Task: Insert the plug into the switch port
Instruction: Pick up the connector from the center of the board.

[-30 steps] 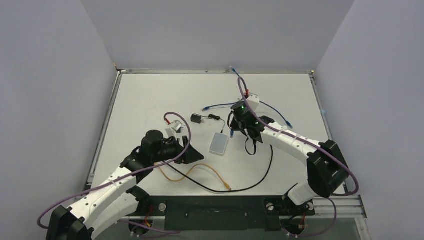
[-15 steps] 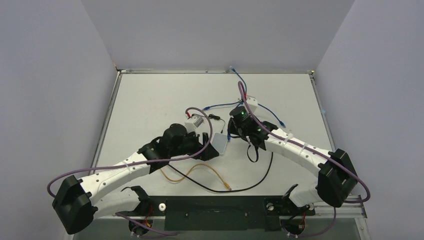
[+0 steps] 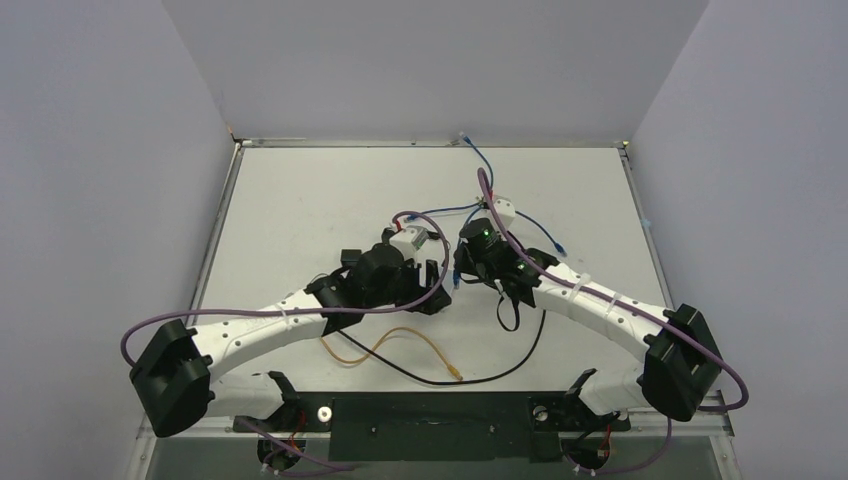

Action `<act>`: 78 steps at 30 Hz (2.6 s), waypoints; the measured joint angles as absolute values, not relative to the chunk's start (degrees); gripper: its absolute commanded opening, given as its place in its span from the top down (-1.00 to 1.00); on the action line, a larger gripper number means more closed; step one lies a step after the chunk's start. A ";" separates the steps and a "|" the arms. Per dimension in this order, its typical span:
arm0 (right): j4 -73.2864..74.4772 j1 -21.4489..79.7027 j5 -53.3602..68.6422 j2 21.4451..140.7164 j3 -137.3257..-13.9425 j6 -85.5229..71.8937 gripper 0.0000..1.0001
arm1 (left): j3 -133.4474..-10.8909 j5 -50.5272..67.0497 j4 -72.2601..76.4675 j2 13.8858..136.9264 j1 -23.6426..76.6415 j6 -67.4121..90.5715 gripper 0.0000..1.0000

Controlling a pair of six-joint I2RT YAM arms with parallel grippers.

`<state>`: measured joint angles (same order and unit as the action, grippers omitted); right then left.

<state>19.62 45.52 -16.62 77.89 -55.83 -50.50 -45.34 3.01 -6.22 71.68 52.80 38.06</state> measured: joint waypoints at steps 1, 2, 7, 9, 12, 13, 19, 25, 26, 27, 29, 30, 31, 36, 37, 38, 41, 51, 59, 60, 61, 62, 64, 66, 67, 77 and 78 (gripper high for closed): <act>19.57 45.58 -16.60 77.89 -55.68 -50.59 1.00 | -45.50 2.72 -6.17 71.90 52.86 38.06 -0.31; 19.49 45.65 -16.47 77.89 -55.57 -50.65 1.00 | -45.69 2.42 -6.17 72.14 52.90 38.09 -0.31; 19.27 45.84 -16.01 77.89 -55.46 -50.85 1.00 | -46.06 1.63 -5.13 73.43 52.95 38.30 -0.30; 19.25 45.84 -15.94 77.89 -55.46 -50.89 1.00 | -46.06 1.56 -4.27 74.11 52.95 38.37 -0.30; 18.98 45.84 -15.59 77.89 -55.46 -51.13 1.00 | -46.06 1.69 -2.28 75.09 52.95 38.74 -0.30; 18.87 45.84 -15.53 77.89 -55.46 -51.29 1.00 | -46.06 1.76 -1.83 75.22 52.95 38.83 -0.30; 18.48 45.87 -15.03 77.89 -55.46 -51.72 1.00 | -46.06 2.22 1.50 76.03 52.97 39.86 -0.26; 18.41 46.22 -14.87 77.89 -55.46 -51.96 1.00 | -46.06 3.27 3.57 77.76 52.97 40.34 -0.11; 18.39 46.24 -14.76 77.87 -55.46 -51.99 1.00 | -46.06 3.33 3.68 78.02 52.97 40.36 -0.08; 18.37 46.24 -14.70 77.87 -55.46 -52.01 1.00 | -46.06 3.42 3.75 78.17 52.97 40.47 -0.01; 18.13 46.24 -14.61 77.87 -55.42 -52.14 1.00 | -46.06 3.51 3.99 78.48 52.97 40.58 0.08; 18.00 46.24 -14.59 77.87 -55.35 -52.16 1.00 | -46.06 3.51 4.12 78.56 52.97 40.73 0.15; 17.98 46.24 -14.57 77.87 -55.31 -52.18 1.00 | -46.06 3.53 4.23 78.65 52.97 40.84 0.19; 17.80 46.41 -14.55 77.78 -55.24 -52.34 1.00 | -46.06 3.60 4.95 78.98 52.97 41.12 0.45; 17.74 46.50 -14.55 77.67 -55.22 -52.36 1.00 | -46.06 3.64 5.04 79.09 52.97 41.19 0.48; 17.63 46.57 -14.55 77.54 -55.18 -52.38 1.00 | -46.06 3.68 5.15 79.22 52.97 41.25 0.54; 17.43 46.59 -14.55 77.23 -54.85 -52.40 1.00 | -46.06 3.73 5.50 79.66 52.97 41.34 0.66; 17.32 46.54 -14.92 75.81 -54.35 -52.36 1.00 | -46.00 3.42 5.04 79.75 52.95 41.56 1.00; 16.82 46.57 -14.70 73.21 -52.03 -50.63 0.48 | -44.38 4.56 5.19 77.54 52.95 41.85 1.00; 16.75 46.57 -14.72 72.42 -51.55 -50.00 0.45 | -44.01 4.93 5.32 76.90 52.95 41.98 1.00; 16.73 46.57 -14.72 71.50 -51.03 -49.30 0.39 | -43.59 5.26 5.48 76.25 52.95 42.22 1.00; 16.69 46.57 -14.72 70.50 -50.41 -48.49 0.36 | -42.83 5.87 5.74 75.11 52.93 42.50 1.00; 16.45 46.59 -14.70 68.20 -49.23 -46.39 0.30 | -41.45 7.14 6.22 73.14 52.73 43.09 1.00; 15.94 46.54 -14.52 64.84 -47.46 -43.09 0.25 | -40.01 8.99 6.55 71.18 52.31 43.88 1.00; 15.92 46.52 -14.20 62.94 -46.61 -41.21 0.24 | -39.05 10.48 6.94 70.00 51.75 44.53 1.00; 15.88 46.89 -6.15 50.72 -45.89 -21.19 0.15 | -32.05 27.75 12.27 65.01 44.18 51.35 1.00; 15.79 47.29 -5.06 49.65 -45.87 -19.16 0.15 | -31.46 29.76 12.80 64.55 43.44 52.29 1.00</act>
<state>15.79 47.29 -5.06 49.65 -45.87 -19.16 -31.46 29.76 12.80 64.55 43.44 52.29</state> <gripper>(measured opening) 0.419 0.089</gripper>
